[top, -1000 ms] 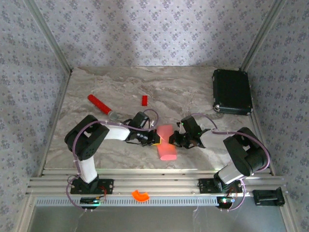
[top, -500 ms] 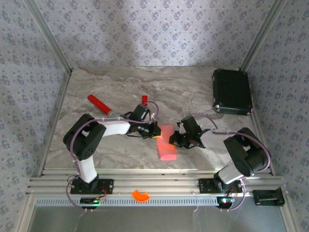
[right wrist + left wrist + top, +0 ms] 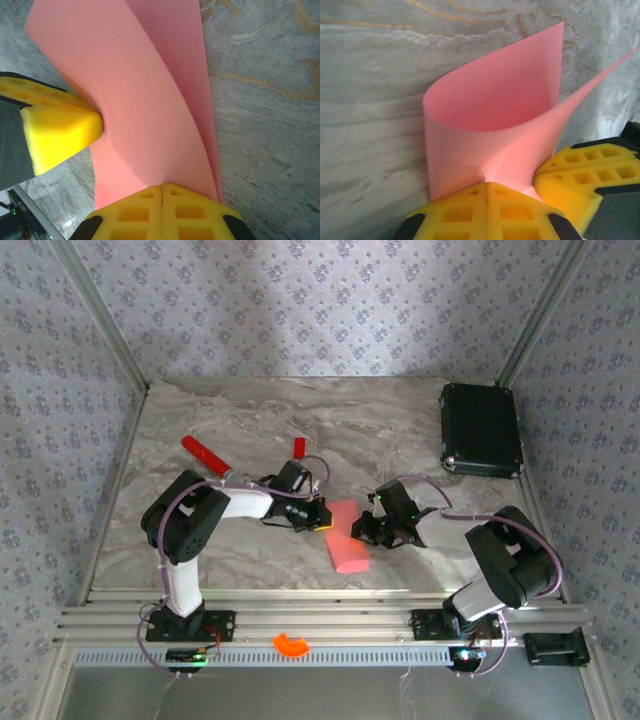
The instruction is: Fold a paper plane with a square sheet of paper (pick it up from the middle)
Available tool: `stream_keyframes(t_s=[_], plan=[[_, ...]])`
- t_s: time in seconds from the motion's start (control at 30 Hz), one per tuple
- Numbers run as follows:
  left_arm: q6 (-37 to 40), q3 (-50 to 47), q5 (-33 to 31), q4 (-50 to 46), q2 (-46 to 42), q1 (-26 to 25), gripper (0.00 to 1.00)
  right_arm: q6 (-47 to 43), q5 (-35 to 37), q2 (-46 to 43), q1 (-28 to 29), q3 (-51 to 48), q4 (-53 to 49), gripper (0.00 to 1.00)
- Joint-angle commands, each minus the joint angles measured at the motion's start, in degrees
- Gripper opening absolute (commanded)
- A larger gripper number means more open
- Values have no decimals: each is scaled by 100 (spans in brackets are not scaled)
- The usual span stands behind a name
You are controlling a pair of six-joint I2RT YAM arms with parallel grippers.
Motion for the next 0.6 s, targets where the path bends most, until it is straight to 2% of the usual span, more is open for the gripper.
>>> stream_keyframes(t_s=[0.0, 0.17, 0.37, 0.57], plan=[[328, 342, -380, -963, -228, 87, 0, 8, 440, 40, -62, -232, -923, 0], [375, 688, -298, -1125, -215, 84, 0, 16, 460, -24, -71, -267, -927, 0], [220, 670, -191, -843, 73, 88, 0, 68, 459, -82, -61, -329, -913, 0], [179, 430, -524, -931, 240, 86, 0, 99, 486, -216, -62, -346, -944, 0]])
